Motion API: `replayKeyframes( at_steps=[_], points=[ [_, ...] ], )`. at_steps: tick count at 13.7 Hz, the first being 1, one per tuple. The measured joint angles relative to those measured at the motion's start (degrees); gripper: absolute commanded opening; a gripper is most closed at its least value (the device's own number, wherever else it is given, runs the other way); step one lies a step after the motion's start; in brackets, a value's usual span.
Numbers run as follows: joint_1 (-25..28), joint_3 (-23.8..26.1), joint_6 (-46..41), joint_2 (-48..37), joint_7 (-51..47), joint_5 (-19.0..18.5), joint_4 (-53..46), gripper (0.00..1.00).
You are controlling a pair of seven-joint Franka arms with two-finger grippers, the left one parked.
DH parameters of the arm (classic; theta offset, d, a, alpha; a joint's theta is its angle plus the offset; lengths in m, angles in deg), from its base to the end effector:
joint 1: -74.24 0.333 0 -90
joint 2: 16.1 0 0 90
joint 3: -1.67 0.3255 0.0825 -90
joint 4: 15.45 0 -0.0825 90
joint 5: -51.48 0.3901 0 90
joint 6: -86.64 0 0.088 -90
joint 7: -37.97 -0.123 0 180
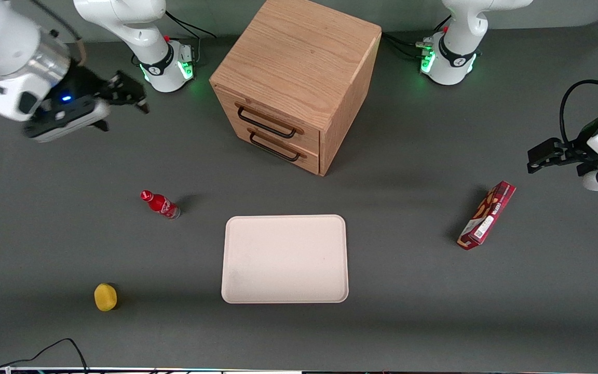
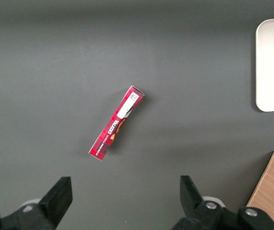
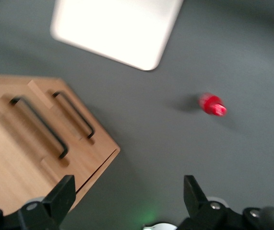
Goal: Open upper drawer
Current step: 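Move the right gripper toward the upper drawer's black handle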
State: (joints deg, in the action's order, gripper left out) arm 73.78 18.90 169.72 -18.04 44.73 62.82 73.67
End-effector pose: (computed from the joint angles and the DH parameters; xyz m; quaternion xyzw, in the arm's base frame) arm 0.5051 0.1825 0.6352 -0.9724 -0.2107 0.0444 0.0899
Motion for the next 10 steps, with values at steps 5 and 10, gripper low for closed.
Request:
replayKeyframes(
  at_steps=[5,10],
  points=[
    [0.05,6.18,0.11,6.1,12.92,7.09,0.12,1.0],
    [0.12,11.7,3.33,16.4,13.92,8.47,0.18,1.0]
  ],
)
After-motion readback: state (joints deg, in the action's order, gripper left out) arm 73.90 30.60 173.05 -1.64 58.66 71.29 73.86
